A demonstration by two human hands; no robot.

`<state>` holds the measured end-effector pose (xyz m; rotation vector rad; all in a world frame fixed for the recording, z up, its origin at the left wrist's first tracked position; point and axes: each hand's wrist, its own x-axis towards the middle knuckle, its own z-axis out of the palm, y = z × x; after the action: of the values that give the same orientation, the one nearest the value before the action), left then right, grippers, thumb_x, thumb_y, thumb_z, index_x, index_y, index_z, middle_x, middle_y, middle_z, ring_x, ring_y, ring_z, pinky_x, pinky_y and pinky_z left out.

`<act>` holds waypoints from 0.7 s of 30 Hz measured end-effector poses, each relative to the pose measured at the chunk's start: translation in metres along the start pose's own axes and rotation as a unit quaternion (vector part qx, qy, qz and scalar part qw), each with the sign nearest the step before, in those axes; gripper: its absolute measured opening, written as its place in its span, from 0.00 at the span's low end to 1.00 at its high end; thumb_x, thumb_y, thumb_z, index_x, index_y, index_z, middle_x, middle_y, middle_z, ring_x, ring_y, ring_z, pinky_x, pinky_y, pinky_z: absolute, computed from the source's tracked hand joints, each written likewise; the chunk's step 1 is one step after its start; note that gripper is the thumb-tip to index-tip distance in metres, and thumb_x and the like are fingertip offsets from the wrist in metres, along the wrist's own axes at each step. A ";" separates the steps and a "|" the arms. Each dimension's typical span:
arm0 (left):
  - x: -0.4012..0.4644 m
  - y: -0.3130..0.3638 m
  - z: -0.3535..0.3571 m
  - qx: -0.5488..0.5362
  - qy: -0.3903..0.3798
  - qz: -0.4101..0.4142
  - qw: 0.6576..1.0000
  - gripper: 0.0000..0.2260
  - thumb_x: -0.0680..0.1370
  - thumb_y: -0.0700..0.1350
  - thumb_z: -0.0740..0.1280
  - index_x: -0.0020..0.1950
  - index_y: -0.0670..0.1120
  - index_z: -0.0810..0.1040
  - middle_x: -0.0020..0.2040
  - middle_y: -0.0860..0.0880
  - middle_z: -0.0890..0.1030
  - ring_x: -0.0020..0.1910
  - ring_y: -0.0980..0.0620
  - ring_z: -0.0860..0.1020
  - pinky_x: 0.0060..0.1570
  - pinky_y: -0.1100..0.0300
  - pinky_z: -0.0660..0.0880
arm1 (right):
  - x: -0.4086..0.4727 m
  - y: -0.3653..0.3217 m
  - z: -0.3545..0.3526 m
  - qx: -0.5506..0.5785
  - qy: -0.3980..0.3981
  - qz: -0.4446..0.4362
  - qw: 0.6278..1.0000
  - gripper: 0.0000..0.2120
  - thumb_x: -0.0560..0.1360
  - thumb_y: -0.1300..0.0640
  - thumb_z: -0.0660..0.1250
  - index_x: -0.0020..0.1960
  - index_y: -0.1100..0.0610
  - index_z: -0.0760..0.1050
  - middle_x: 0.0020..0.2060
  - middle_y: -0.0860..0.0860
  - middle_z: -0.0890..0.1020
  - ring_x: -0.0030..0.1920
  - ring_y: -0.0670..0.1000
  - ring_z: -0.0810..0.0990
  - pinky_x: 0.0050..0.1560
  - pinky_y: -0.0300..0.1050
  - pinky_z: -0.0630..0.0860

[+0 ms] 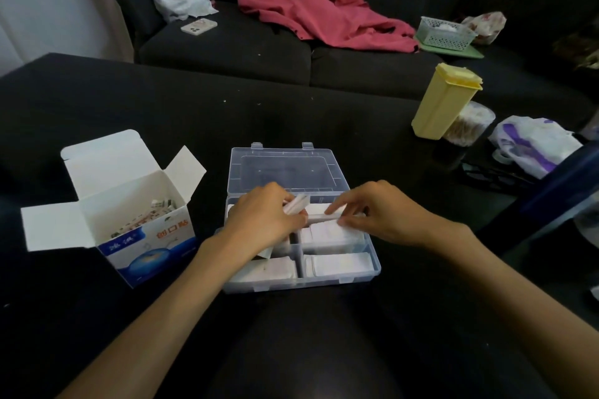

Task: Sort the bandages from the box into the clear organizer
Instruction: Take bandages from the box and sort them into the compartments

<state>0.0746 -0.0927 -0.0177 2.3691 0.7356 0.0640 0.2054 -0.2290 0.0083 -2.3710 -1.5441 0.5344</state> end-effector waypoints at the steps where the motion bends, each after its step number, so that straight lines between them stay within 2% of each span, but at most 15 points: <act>1: 0.000 0.000 0.000 0.002 -0.003 -0.002 1.000 0.06 0.75 0.53 0.69 0.42 0.51 0.77 0.34 0.52 0.78 0.35 0.54 0.77 0.39 0.57 0.75 | 0.000 0.000 0.001 -0.006 0.017 -0.001 1.000 0.09 0.74 0.57 0.69 0.54 0.52 0.79 0.48 0.46 0.82 0.46 0.42 0.80 0.49 0.37 0.78; 5: -0.001 0.001 0.002 0.013 -0.026 -0.003 1.000 0.09 0.75 0.52 0.68 0.38 0.50 0.77 0.35 0.50 0.79 0.34 0.52 0.78 0.39 0.56 0.76 | -0.003 0.003 0.011 -0.022 0.041 0.007 0.999 0.05 0.71 0.52 0.71 0.46 0.50 0.82 0.43 0.44 0.82 0.40 0.40 0.78 0.39 0.32 0.73; 8: -0.002 0.002 0.003 0.021 -0.033 -0.004 0.999 0.07 0.75 0.52 0.68 0.41 0.50 0.78 0.35 0.50 0.79 0.34 0.52 0.78 0.37 0.58 0.75 | -0.006 0.001 0.013 -0.011 0.052 0.024 0.998 0.06 0.71 0.51 0.71 0.47 0.49 0.82 0.42 0.43 0.78 0.41 0.44 0.75 0.38 0.32 0.68; 11: -0.002 0.003 0.005 0.030 -0.032 -0.002 0.999 0.07 0.76 0.51 0.67 0.46 0.48 0.79 0.35 0.51 0.78 0.34 0.53 0.77 0.33 0.61 0.72 | -0.012 0.001 -0.003 0.065 0.063 0.094 0.991 0.06 0.72 0.54 0.70 0.48 0.51 0.81 0.37 0.43 0.76 0.35 0.42 0.73 0.33 0.31 0.66; 13: -0.002 0.003 0.006 0.033 -0.025 -0.001 0.999 0.06 0.76 0.52 0.67 0.44 0.50 0.78 0.34 0.51 0.77 0.34 0.53 0.77 0.34 0.60 0.72 | -0.016 0.005 -0.012 0.098 0.061 0.145 0.983 0.05 0.72 0.54 0.70 0.47 0.51 0.81 0.36 0.44 0.78 0.34 0.41 0.74 0.32 0.30 0.66; 16: -0.003 0.004 0.006 0.028 -0.021 -0.003 0.999 0.07 0.75 0.52 0.68 0.42 0.50 0.77 0.34 0.51 0.77 0.35 0.52 0.77 0.38 0.57 0.75 | -0.016 0.003 -0.007 0.078 0.016 0.179 0.981 0.05 0.72 0.55 0.70 0.47 0.52 0.81 0.33 0.43 0.77 0.32 0.41 0.72 0.32 0.31 0.64; 19: -0.004 0.005 0.004 0.024 -0.029 -0.005 0.999 0.08 0.75 0.52 0.69 0.45 0.48 0.79 0.35 0.51 0.79 0.35 0.52 0.79 0.42 0.55 0.78 | -0.010 -0.003 0.009 0.079 0.006 0.197 0.977 0.05 0.72 0.54 0.71 0.47 0.54 0.81 0.31 0.44 0.74 0.31 0.42 0.71 0.32 0.32 0.64; 21: -0.006 0.005 0.001 0.010 -0.030 -0.001 1.000 0.09 0.75 0.54 0.68 0.46 0.49 0.79 0.36 0.50 0.80 0.36 0.52 0.79 0.42 0.54 0.79 | -0.007 -0.007 0.014 0.072 0.021 0.202 0.977 0.03 0.71 0.54 0.72 0.43 0.53 0.80 0.30 0.44 0.73 0.30 0.43 0.70 0.31 0.32 0.63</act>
<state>0.0725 -0.0989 -0.0146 2.3784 0.7125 -0.0140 0.1910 -0.2325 -0.0007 -2.5682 -0.9672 0.6492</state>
